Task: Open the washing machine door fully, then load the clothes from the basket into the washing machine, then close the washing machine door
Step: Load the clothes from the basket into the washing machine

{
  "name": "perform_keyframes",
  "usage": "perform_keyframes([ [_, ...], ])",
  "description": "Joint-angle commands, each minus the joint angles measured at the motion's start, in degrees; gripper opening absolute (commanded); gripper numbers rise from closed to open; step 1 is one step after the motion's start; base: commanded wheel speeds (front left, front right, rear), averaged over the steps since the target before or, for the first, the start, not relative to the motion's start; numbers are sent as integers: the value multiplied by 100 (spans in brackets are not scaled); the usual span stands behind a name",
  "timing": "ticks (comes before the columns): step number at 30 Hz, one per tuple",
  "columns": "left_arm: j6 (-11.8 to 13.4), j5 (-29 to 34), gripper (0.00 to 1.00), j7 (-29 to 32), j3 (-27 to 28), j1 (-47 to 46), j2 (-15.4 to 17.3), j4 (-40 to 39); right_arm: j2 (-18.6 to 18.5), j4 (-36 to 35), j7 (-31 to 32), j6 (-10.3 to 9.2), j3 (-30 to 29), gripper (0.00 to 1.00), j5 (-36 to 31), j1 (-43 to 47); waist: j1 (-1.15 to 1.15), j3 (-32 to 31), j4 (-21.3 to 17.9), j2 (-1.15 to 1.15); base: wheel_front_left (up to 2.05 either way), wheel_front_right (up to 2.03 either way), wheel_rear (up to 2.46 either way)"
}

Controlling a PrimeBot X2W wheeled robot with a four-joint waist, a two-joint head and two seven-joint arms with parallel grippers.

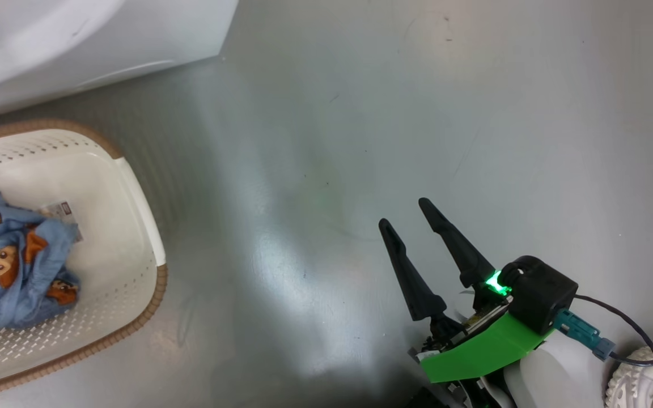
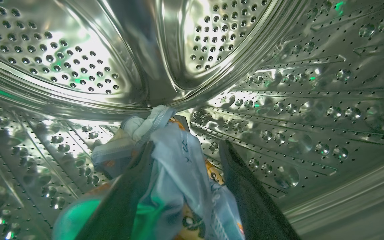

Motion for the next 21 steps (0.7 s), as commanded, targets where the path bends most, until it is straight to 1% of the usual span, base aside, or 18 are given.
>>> perform_keyframes([
  [1, 52, 34, 100, -163, 93, 97, 219, -88, 2, -86, -27, 9, 65, 100, 47, 92, 0, -35, 43, 0, 0, 0, 0],
  [8, 64, 2, 100, -468, 69, 322, 60, -45, 2, -12, -27, 9, -15, 100, 17, 23, 0, -185, 165, 0, 0, 0, 0],
  [16, 97, -48, 100, -901, 41, 748, -111, -13, 2, 105, -27, 9, -129, 100, -18, -18, 0, -520, 310, 0, 0, 0, 0],
  [21, 90, -185, 100, -1071, 48, 1087, -246, 29, 2, 184, -27, 9, -206, 100, -68, -9, 0, -758, 407, 0, 0, 0, 0],
])
